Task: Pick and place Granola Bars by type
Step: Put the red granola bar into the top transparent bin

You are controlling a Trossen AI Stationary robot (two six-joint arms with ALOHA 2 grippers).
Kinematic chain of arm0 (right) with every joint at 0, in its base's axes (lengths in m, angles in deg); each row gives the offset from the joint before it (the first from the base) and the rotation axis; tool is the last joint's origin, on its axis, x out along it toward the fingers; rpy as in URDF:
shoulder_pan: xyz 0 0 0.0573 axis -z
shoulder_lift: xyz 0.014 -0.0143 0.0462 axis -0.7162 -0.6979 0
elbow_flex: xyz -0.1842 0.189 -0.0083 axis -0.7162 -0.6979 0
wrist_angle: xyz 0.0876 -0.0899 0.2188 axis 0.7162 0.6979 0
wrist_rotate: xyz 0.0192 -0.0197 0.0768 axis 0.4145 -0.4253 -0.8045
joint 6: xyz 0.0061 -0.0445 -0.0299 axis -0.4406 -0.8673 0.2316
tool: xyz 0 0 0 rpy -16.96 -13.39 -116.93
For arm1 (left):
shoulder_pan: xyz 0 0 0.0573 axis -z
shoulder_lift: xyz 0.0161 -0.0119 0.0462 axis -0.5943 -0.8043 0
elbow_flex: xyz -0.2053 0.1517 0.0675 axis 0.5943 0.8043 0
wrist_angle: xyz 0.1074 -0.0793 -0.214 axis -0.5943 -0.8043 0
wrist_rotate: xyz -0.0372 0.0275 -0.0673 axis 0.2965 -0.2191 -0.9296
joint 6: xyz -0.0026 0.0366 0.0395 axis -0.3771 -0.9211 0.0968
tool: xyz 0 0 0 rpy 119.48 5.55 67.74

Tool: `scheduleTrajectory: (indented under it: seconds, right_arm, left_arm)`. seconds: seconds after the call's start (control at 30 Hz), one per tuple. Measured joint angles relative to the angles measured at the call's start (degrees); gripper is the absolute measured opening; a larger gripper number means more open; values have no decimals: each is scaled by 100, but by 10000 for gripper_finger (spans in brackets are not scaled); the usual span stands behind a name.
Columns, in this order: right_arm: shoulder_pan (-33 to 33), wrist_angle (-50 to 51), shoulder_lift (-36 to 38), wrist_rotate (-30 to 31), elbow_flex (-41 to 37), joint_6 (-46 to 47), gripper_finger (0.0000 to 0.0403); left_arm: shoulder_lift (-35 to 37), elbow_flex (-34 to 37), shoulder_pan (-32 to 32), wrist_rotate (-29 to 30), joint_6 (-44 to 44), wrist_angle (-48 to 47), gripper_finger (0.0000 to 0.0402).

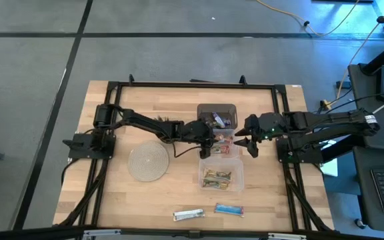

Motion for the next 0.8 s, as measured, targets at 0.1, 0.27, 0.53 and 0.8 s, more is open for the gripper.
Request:
scheduleTrajectory:
  seconds: [0.1, 0.27, 0.53, 0.8]
  right_arm:
    - [-167, -151, 0, 257, 0, -141, 200]
    - [-494, -473, -2, 796, 4, -341, 200]
    - [-963, -694, -183, 1535, 354, -603, 200]
    - [-1175, 124, -913, 1710, 1396, -509, 200]
  left_arm:
    - [-7, 0, 0, 2, 0, 10, 65]
    - [-7, 0, 2, 4, 2, 77, 65]
    - [-7, 0, 6, 4, 3, 110, 78]
    - [-7, 0, 11, -86, 55, 221, 142]
